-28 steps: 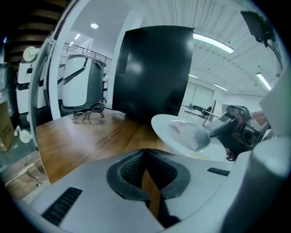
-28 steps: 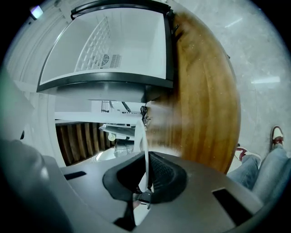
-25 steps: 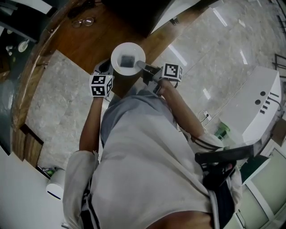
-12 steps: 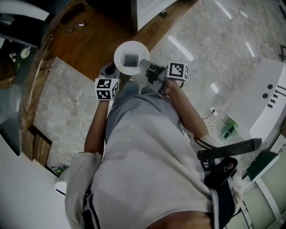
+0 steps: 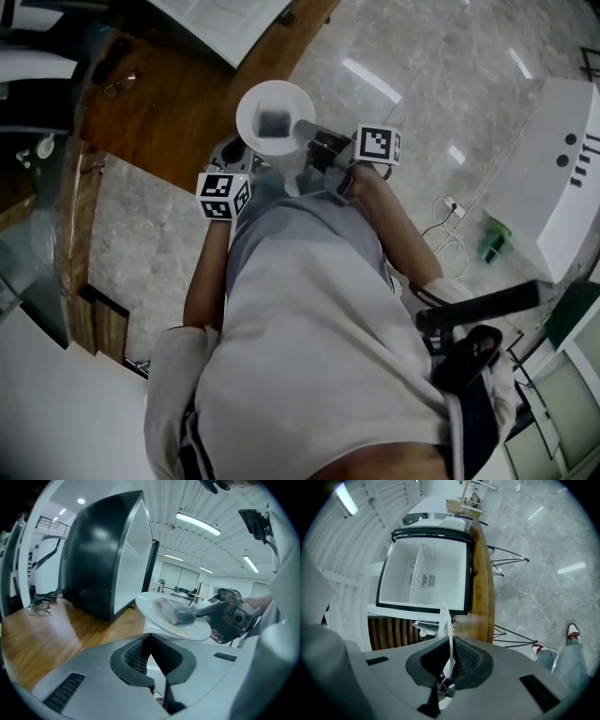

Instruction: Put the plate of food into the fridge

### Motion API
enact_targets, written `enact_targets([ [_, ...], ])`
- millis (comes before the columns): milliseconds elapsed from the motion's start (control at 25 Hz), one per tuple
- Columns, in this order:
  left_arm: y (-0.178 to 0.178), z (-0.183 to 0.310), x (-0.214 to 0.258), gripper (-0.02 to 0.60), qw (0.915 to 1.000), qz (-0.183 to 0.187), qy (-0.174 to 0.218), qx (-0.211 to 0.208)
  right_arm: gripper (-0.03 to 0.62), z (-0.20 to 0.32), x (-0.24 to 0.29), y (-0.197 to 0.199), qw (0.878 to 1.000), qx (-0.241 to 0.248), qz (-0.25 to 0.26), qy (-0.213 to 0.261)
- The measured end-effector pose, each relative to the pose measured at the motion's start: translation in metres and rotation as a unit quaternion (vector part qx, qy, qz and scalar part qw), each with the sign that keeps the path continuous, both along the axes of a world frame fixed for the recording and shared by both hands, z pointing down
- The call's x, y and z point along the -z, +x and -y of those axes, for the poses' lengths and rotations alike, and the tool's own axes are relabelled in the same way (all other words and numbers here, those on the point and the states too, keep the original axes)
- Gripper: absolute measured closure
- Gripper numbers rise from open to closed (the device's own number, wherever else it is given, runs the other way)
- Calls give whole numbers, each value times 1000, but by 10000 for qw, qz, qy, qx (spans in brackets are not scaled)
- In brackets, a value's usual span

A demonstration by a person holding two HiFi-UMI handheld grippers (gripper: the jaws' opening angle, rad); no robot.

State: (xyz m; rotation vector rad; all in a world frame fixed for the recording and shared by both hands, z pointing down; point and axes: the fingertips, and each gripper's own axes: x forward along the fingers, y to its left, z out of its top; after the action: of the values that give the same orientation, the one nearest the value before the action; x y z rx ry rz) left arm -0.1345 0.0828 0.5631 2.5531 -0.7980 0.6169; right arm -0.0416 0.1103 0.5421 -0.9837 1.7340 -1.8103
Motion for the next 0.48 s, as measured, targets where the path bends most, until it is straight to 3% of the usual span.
enact_targets([
  [240, 93, -45, 2, 563, 9984, 256, 352, -374, 565, -45, 3, 91, 9990, -196, -39, 397],
  [480, 167, -96, -1, 563, 9970, 212, 440, -594, 565, -97, -1, 160, 9988, -308, -56, 382],
])
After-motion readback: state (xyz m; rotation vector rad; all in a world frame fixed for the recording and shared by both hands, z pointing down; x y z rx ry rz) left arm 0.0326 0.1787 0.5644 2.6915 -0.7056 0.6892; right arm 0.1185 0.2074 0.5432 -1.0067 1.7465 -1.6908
